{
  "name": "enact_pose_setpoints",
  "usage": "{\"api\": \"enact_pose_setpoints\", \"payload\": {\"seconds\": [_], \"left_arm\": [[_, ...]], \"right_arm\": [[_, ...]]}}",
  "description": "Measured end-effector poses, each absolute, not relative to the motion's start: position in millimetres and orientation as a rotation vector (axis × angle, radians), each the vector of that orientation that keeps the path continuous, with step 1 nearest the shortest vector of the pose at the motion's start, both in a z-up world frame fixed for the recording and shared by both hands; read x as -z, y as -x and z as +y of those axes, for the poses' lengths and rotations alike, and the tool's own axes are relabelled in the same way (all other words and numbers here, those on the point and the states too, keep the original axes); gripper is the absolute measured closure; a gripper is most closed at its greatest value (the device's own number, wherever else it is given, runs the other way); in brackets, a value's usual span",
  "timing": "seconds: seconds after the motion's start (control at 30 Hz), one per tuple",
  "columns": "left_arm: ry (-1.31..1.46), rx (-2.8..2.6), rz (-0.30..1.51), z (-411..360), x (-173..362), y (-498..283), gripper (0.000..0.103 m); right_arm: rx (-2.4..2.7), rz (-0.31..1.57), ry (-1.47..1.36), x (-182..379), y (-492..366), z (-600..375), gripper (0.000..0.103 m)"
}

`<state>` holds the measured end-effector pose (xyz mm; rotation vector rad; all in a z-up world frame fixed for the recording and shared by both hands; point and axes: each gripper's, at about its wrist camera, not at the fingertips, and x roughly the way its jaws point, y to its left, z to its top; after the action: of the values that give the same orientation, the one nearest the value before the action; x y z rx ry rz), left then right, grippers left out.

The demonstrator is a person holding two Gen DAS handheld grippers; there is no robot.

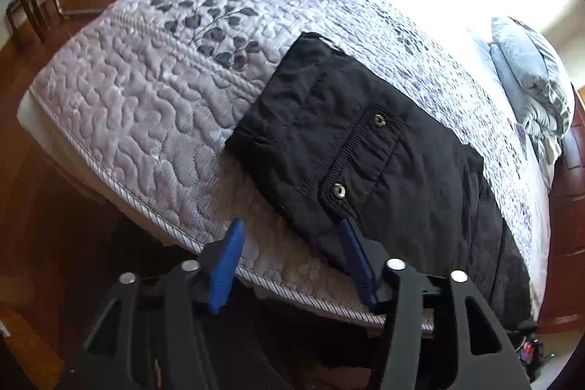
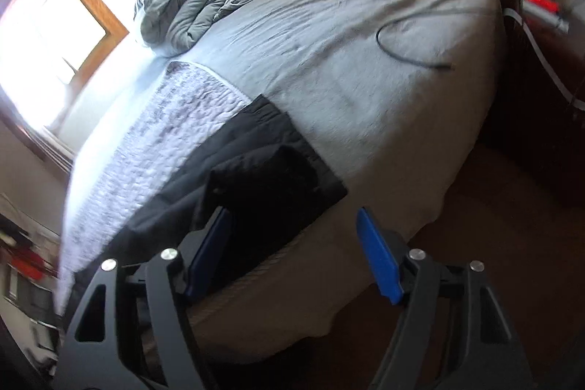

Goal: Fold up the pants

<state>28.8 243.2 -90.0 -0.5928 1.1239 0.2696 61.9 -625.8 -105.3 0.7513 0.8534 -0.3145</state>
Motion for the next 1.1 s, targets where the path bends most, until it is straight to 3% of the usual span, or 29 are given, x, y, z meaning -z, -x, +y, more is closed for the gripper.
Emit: {"api": "enact_pose_setpoints", "payload": {"seconds": [0.13, 0.23, 0.27, 0.3, 0.37, 0.4, 0.43, 0.47, 0.57, 0.77, 0.93, 0.97, 1.1], "left_arm": [[0.541, -0.230, 1.135, 220, 86, -39, 0.034], [0.500, -0.219, 1.161, 208, 89, -43, 0.034], [0.493, -0.216, 1.166, 206, 90, -44, 0.034], [0.492, -0.213, 1.171, 205, 92, -45, 0.034], [0.493, -0.214, 1.180, 203, 96, -45, 0.031], [0.489, -0.213, 1.185, 202, 98, -44, 0.029], [0.484, -0.215, 1.190, 202, 100, -45, 0.027], [0.479, -0.219, 1.197, 201, 102, -45, 0.026], [0.467, -0.220, 1.208, 199, 107, -47, 0.026], [0.470, -0.210, 1.228, 192, 115, -51, 0.025], [0.452, -0.194, 1.272, 186, 122, -55, 0.025], [0.443, -0.193, 1.281, 185, 123, -55, 0.025], [0.428, -0.217, 1.300, 190, 120, -50, 0.017]], "right_arm": [[0.201, 0.847, -0.924, 119, -74, -612, 0.028], [0.188, 0.850, -0.937, 120, -96, -602, 0.028], [0.205, 0.863, -0.922, 121, -104, -600, 0.032], [0.251, 0.899, -0.895, 123, -116, -598, 0.039], [0.281, 0.947, -0.878, 128, -132, -598, 0.074], [0.289, 0.968, -0.887, 131, -140, -598, 0.080], [0.295, 0.989, -0.904, 134, -148, -599, 0.094], [0.286, 0.997, -0.910, 134, -155, -599, 0.099], [0.244, 0.968, -0.782, 107, -180, -584, 0.101], [-0.014, 0.653, -0.751, 38, -178, -570, 0.101], [0.212, 0.920, -0.829, 115, -161, -599, 0.090], [0.249, 0.979, -0.824, 132, -156, -603, 0.081], [0.265, 0.953, -0.862, 149, -128, -606, 0.071]]}}
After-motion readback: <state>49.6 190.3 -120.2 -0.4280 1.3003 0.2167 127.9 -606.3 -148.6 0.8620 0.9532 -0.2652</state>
